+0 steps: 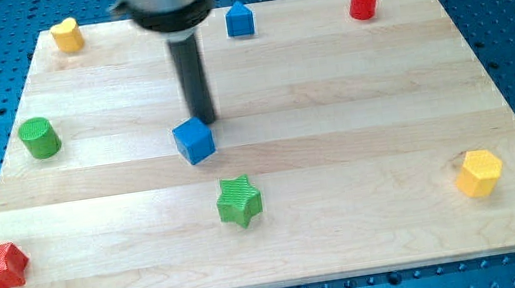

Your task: Keep the cube at the top right of the red star

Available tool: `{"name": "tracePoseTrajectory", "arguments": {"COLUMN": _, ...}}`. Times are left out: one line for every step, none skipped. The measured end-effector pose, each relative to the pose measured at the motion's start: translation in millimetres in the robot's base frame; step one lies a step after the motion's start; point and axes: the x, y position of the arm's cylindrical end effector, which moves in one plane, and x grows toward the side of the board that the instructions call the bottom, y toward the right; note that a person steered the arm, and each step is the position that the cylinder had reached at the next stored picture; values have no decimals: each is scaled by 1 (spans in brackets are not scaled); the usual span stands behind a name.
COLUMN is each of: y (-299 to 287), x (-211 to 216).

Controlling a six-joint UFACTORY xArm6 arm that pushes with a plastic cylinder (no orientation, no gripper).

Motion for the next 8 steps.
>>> {"name": "tracePoseTrajectory", "arguments": {"y": 35, "x": 20}}
{"name": "tracePoseTrajectory", "arguments": {"y": -6, "x": 66}}
{"name": "tracePoseTrajectory", "arguments": {"y": -111, "x": 84}}
{"name": "tracePoseTrajectory", "arguments": {"y": -120, "x": 82}}
{"name": "tracePoseTrajectory", "arguments": {"y": -156, "x": 132}}
{"name": "tracePoseTrajectory", "arguments": {"y": -125, "x": 126}}
{"name": "tracePoseTrajectory", "arguments": {"y": -145, "x": 105}}
{"name": "tracePoseTrajectory", "arguments": {"y": -181, "x": 101}}
